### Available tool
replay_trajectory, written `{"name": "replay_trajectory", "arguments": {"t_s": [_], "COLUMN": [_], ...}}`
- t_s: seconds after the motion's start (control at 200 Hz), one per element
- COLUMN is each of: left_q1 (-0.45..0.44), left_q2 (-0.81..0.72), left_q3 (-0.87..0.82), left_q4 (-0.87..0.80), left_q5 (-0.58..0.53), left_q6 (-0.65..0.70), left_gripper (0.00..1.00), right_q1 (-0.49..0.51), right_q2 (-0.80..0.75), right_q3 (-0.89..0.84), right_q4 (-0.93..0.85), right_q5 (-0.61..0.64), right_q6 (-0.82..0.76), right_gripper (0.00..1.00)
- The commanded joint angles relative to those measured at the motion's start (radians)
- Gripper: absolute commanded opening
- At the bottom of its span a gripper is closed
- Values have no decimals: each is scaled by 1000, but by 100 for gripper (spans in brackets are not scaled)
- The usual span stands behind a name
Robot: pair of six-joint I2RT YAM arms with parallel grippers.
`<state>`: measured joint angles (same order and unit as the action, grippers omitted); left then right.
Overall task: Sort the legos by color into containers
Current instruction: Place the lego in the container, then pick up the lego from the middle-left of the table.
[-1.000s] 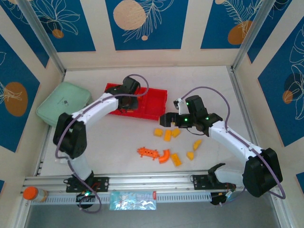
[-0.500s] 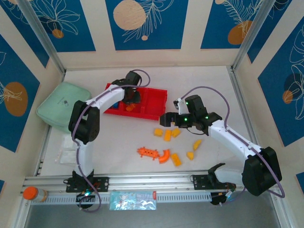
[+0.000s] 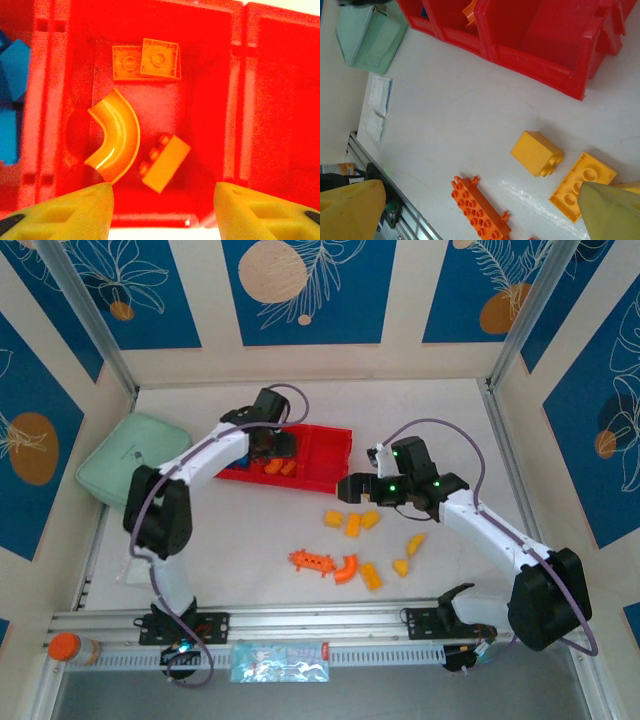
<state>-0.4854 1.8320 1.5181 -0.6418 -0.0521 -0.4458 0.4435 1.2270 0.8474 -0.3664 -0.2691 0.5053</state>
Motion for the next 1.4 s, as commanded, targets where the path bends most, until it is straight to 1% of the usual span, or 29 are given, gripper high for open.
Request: {"name": "replay_trajectory", "arguments": {"t_s": [0.0, 0.13, 0.24, 0.31, 0.415, 0.465, 0.52, 0.715, 0.895, 1.03, 1.14, 1.395], "left_q1": [-16, -51, -92, -131, -211, -247, -284, -388, -502, -567, -589, -604], "left_q2": [-124, -253, -355, -414, -481, -507, -543, -628, -602, -524, -434, -264], "left_q3": [-109, -249, -356, -421, -498, -535, -580, -705, -729, -714, -681, -623], "left_q4": [25, 42, 56, 73, 72, 80, 110, 221, 264, 268, 253, 236], "left_q5": [43, 24, 20, 27, -23, -27, -30, 37, 40, 6, -21, -45], "left_q6": [17, 46, 81, 116, 142, 157, 173, 282, 401, 464, 503, 573], "left_gripper": [57, 57, 59, 61, 66, 68, 68, 75, 89, 94, 97, 97], "right_q1": [0, 16, 27, 30, 35, 34, 25, -67, -150, -192, -204, -216], "right_q2": [-6, -4, -18, -31, -48, -56, -66, -123, -167, -182, -193, -195], "right_q3": [35, 29, 2, -25, -54, -66, -82, -144, -185, -201, -207, -214], "right_q4": [-71, -121, -128, -118, -124, -139, -157, -183, -178, -169, -158, -138], "right_q5": [-15, -7, -5, -20, -24, -12, -5, -53, -98, -133, -144, -156], "right_q6": [-41, -56, -41, -19, -7, -14, -20, -32, -48, -45, -41, -37], "right_gripper": [99, 99, 99, 99, 99, 99, 99, 99, 99, 99, 99, 99]}}
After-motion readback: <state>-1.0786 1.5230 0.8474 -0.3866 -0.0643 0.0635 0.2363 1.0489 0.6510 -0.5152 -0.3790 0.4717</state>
